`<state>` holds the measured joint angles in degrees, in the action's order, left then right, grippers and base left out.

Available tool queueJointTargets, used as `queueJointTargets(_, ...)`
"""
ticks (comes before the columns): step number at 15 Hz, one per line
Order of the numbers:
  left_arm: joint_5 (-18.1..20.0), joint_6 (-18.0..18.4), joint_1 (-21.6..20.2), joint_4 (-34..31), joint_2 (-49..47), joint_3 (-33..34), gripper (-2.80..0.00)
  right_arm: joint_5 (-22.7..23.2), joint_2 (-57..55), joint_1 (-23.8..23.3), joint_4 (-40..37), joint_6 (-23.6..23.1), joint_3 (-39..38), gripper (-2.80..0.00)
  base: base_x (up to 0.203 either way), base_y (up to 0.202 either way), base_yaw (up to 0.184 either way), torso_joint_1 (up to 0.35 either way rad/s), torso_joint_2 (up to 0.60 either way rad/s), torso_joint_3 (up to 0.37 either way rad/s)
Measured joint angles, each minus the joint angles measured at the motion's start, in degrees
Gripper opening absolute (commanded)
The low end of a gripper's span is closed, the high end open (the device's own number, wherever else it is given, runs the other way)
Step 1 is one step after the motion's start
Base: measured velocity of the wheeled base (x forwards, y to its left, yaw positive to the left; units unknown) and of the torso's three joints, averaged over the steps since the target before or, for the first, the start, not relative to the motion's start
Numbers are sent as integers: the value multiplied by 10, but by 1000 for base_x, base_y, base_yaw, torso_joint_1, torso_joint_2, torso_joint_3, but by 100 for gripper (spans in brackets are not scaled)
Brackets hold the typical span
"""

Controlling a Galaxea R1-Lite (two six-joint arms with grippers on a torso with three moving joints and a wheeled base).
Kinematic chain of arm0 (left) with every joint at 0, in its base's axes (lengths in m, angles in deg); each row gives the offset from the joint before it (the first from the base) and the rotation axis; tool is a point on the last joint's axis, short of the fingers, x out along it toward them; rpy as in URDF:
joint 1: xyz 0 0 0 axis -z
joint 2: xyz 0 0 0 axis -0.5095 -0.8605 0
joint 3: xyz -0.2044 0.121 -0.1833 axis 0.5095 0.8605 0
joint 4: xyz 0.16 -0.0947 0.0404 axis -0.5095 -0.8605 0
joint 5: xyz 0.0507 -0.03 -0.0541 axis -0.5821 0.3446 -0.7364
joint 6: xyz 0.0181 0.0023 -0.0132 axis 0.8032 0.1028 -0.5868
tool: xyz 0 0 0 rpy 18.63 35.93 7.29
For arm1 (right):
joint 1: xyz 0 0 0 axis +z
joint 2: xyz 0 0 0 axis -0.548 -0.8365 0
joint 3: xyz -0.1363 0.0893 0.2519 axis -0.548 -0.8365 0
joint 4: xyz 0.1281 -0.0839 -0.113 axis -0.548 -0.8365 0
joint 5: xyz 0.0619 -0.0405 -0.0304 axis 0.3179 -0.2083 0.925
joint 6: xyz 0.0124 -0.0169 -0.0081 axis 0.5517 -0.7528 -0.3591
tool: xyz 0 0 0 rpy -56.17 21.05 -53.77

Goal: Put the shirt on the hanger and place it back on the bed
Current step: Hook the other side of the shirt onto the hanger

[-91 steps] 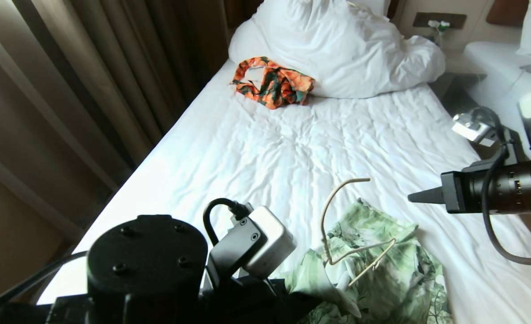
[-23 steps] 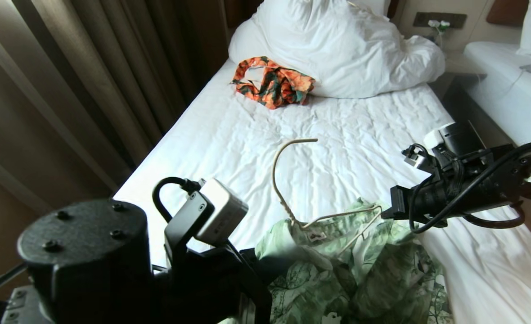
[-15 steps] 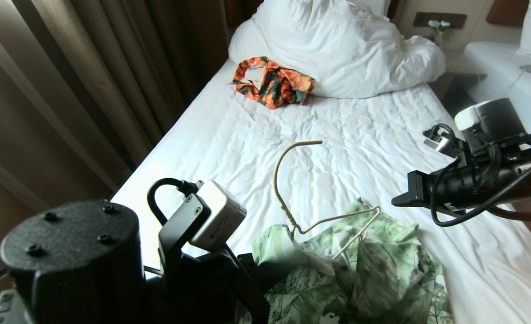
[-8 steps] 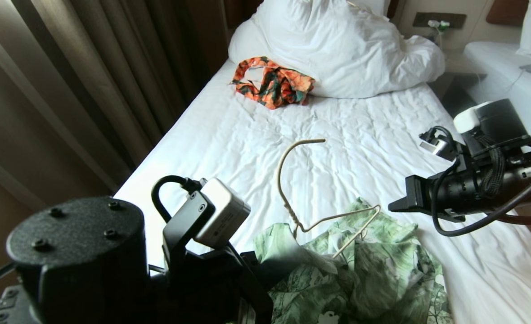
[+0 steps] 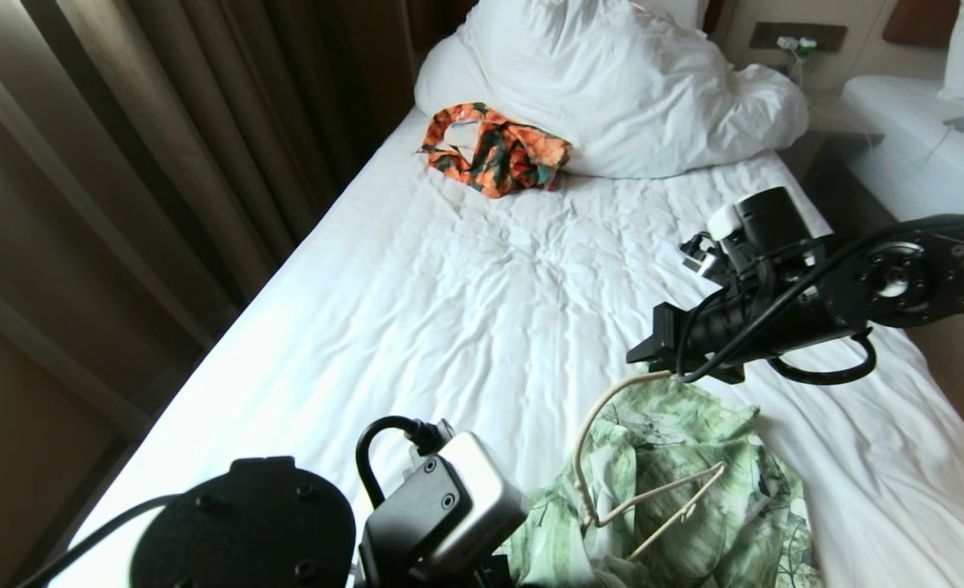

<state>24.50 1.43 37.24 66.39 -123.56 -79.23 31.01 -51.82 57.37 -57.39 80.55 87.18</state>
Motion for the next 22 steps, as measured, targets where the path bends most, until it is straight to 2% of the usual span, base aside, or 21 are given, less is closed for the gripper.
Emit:
queueJointTargets(5,0,0,7,3,-6,2,-280,-3,-54,51,-46,2,6,0,0,0,0,0,0,0)
queueJointTargets(12,-3,0,8,3,-7,4,-280,-5,-72,78,-66,1,-11,0,0,0,0,0,0,0)
queueJointTargets(13,-3,0,8,4,-7,4,-280,-5,-73,81,-66,1,-17,-280,0,0,0,0,0,0)
queueJointTargets(22,-10,1,8,4,-1,2,-280,-14,-83,88,-64,0,-26,-280,0,0,0,0,0,0)
